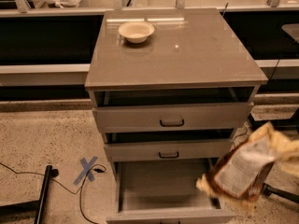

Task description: Pick brown chip bag from top drawer and place on counter

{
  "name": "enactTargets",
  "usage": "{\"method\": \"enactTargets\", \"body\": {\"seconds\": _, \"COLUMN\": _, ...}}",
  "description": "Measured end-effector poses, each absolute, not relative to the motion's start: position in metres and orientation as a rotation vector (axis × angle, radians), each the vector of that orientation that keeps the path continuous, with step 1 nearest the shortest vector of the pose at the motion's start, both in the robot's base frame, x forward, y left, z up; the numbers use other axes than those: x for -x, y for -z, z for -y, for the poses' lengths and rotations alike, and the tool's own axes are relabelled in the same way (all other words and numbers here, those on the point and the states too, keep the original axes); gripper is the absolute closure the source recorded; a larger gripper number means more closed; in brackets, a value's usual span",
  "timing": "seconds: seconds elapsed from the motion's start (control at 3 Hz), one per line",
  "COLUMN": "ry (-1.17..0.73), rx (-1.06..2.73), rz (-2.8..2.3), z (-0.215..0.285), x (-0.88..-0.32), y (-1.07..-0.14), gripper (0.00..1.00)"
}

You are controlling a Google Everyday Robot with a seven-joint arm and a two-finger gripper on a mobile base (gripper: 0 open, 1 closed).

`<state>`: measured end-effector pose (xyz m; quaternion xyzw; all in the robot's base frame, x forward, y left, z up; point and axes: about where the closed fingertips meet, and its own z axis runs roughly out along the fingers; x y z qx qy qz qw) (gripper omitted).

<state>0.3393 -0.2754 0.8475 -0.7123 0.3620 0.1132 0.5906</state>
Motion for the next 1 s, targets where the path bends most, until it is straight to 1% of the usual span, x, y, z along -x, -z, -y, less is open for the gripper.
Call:
{"method": "enactTargets", "body": {"seconds": 0.33, "ry": -0.219, "rx": 1.672, "rz": -0.915, "z": 0.267, "x": -0.399, "y": -0.927, "gripper": 1.0}}
{"method": "enactTargets", "body": {"seconds": 0.67, "ry": -0.205, "rx": 1.644, "rz": -0.97, "z": 0.258, "x": -0.459, "y": -0.981, "gripper": 1.0}}
{"method": "enactTargets", "body": {"seconds": 1.0, "ry": -0.194, "rx": 1.622, "rz": -0.919, "z": 0.24, "x": -0.493, "y": -1.017, "gripper": 1.0}}
